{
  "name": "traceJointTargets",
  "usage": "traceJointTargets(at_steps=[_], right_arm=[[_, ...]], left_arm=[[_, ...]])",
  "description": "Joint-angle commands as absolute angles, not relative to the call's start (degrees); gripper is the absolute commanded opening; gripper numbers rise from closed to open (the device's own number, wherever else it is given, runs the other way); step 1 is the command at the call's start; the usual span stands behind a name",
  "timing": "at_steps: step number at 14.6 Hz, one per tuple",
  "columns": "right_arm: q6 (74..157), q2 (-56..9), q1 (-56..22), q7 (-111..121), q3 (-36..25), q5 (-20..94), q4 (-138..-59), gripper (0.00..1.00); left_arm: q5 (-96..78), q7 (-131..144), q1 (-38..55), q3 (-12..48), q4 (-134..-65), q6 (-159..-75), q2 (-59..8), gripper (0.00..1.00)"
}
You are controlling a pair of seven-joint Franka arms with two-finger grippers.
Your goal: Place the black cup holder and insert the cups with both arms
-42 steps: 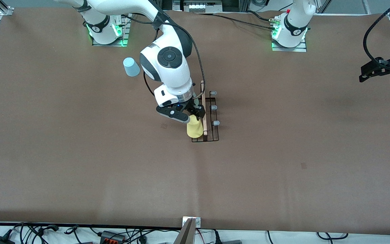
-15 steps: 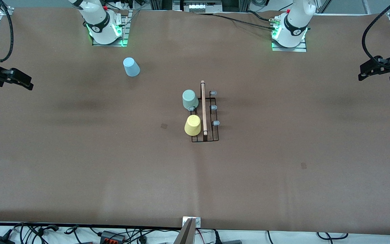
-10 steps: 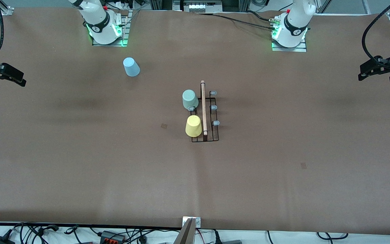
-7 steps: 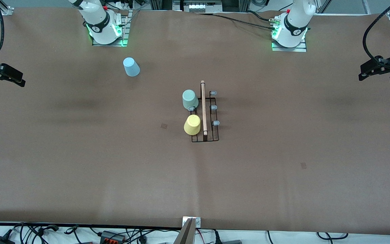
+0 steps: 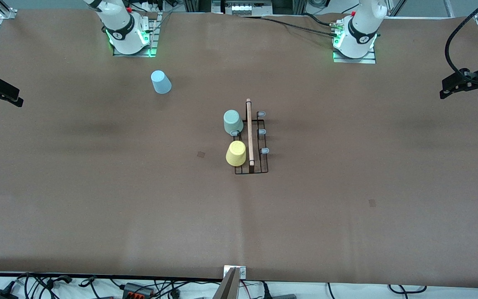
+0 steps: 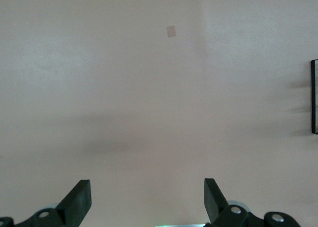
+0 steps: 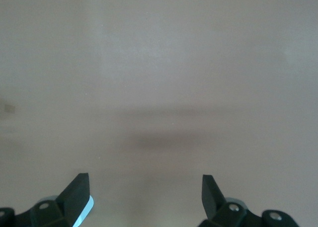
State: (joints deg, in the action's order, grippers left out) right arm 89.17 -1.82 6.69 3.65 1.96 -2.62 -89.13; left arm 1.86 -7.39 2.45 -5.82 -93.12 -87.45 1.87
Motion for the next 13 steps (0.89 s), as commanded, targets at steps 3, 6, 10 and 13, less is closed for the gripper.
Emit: traceJointTargets(at_steps=[3,6,10,13], right_arm=[[86.75,-2.55,6.24,4.92,1.23,-1.58,-87.45,1.0],[86.92,-2.64,6.07,4.92,1.14,-1.84,-87.45,1.0],[87.27,-2.81,6.33,4.92,1.14,-1.76,-87.36,1.0],[86.75,-3.08,6.33,5.01,1.23,-1.76,-87.45,1.0]], left_arm=[[1.32,-7.73,2.9,-5.89,-92.29,-86.48,2.02,1.0],[1.32,-7.82,2.81,-5.8,-92.29,-86.4,2.02,1.0],[1.32,-8.26,2.29,-5.8,-92.29,-86.4,2.02,1.0],[1.32,-8.35,2.29,-5.89,-92.29,-86.31,2.02,1.0]])
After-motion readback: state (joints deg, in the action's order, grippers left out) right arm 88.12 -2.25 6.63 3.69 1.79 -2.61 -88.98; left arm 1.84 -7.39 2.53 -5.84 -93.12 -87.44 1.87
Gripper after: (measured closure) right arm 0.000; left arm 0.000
